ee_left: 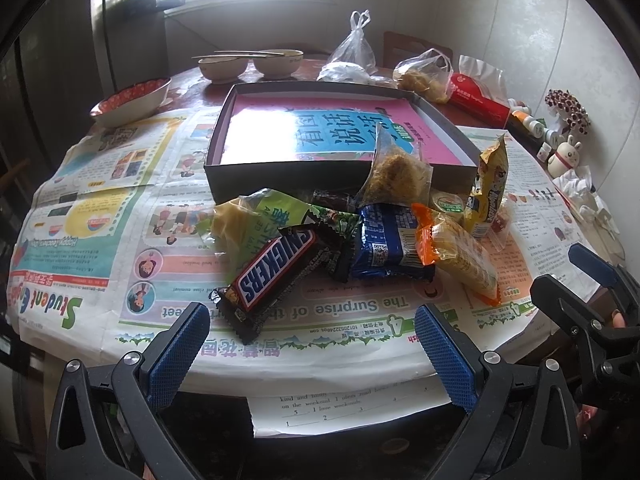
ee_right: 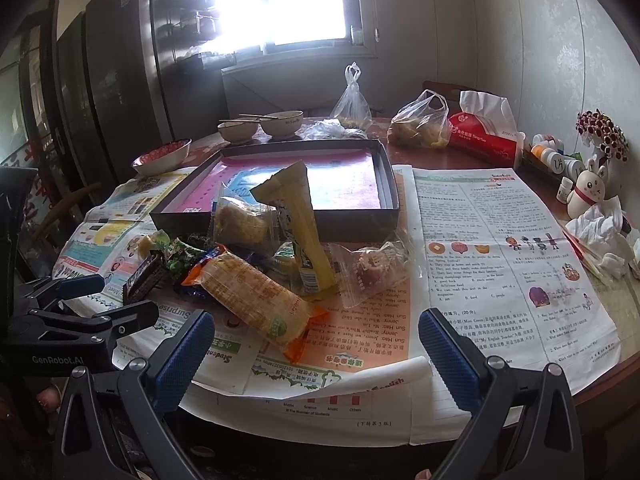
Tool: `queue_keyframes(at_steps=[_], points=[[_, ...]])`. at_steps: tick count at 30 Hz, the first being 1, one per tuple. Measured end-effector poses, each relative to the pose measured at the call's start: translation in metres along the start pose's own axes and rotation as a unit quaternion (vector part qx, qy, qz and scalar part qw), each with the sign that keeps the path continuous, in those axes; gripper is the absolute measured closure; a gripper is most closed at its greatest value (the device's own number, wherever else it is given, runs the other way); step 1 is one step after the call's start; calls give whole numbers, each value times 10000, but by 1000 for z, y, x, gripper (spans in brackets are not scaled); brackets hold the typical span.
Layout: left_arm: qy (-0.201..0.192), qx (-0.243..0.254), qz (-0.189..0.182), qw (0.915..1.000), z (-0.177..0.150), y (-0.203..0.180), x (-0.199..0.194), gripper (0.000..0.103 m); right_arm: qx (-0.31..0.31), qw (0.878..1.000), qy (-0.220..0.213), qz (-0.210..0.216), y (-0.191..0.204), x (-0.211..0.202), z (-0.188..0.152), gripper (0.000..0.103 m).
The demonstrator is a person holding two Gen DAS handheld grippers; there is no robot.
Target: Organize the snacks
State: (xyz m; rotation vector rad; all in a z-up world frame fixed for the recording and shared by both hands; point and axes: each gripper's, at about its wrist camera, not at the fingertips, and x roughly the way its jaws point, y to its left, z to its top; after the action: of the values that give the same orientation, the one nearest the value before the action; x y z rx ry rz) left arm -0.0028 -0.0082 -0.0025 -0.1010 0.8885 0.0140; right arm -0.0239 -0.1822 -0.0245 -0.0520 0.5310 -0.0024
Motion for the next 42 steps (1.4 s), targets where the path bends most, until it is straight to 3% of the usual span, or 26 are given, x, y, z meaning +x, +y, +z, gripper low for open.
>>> queue_keyframes(at_steps=[15,23,34,37,42], points=[[60,-100,86,9999,0,14,2,1,-170,9998,59,90,11,6,0,0],[150,-170,131,9997,5,29,11,1,-458,9986,123,222,23,15,2,0],[133,99,31,9999,14,38,23,3,-1106,9936,164,173,42,38,9,1],[163,142,-49,9998,15,38,26,5,-1264,9915,248,178,47,48,10,7],[137,260,-95,9995,15,35,26,6,-1359,9893,477,243,48,64,10,26]])
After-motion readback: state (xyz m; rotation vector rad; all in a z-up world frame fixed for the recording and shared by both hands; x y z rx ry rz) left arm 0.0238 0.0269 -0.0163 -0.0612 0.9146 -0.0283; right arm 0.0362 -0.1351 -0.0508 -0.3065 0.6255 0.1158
